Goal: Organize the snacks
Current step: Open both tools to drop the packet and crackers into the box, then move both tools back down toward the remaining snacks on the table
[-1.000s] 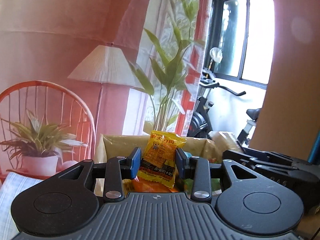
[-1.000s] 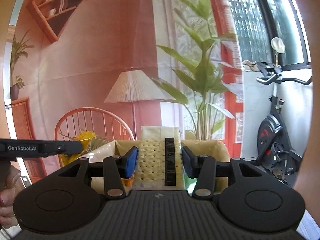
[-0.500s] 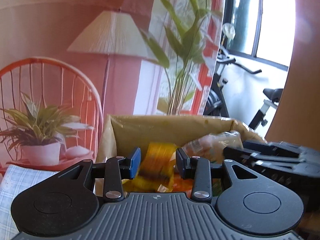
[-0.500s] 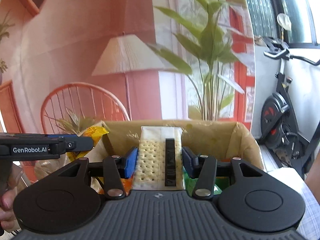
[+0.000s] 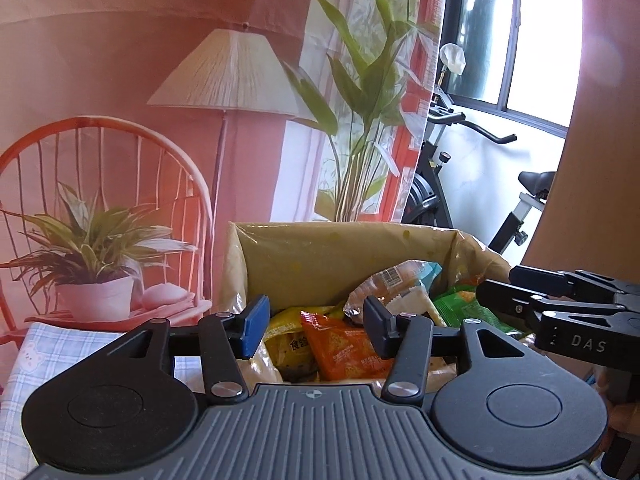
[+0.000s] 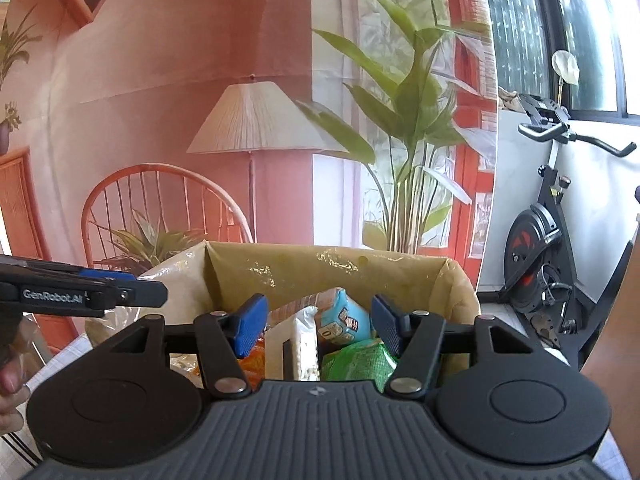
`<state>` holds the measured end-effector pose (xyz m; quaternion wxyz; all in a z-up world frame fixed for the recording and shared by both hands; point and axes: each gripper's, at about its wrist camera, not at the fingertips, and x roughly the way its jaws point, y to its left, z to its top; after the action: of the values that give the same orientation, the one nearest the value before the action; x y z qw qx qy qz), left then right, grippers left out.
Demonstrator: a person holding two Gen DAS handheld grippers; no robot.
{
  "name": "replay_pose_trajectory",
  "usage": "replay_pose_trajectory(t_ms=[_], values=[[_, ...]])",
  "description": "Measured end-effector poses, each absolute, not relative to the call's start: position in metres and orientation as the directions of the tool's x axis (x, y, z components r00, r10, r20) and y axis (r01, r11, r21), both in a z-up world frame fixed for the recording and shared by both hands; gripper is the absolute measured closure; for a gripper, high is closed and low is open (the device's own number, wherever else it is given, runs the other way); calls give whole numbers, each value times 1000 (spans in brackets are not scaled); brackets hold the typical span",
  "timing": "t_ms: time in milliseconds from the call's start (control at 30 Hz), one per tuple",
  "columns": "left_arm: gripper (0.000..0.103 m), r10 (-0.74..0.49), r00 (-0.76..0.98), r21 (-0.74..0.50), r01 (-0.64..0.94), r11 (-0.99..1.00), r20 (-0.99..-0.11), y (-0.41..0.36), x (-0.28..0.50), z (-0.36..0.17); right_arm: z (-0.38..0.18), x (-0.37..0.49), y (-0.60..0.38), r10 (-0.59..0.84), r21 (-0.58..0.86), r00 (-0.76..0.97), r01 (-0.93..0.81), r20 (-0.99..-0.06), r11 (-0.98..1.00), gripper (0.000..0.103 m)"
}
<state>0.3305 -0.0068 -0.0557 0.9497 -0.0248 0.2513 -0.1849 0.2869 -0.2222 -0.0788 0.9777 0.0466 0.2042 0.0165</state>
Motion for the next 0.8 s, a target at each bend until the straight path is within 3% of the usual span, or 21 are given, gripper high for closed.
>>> replay_pose_trajectory(t_ms=[800], values=[[48, -348, 812, -154, 313, 937, -469, 6, 270, -64, -95, 229, -226, 40, 110, 917, 4, -396, 994, 42]])
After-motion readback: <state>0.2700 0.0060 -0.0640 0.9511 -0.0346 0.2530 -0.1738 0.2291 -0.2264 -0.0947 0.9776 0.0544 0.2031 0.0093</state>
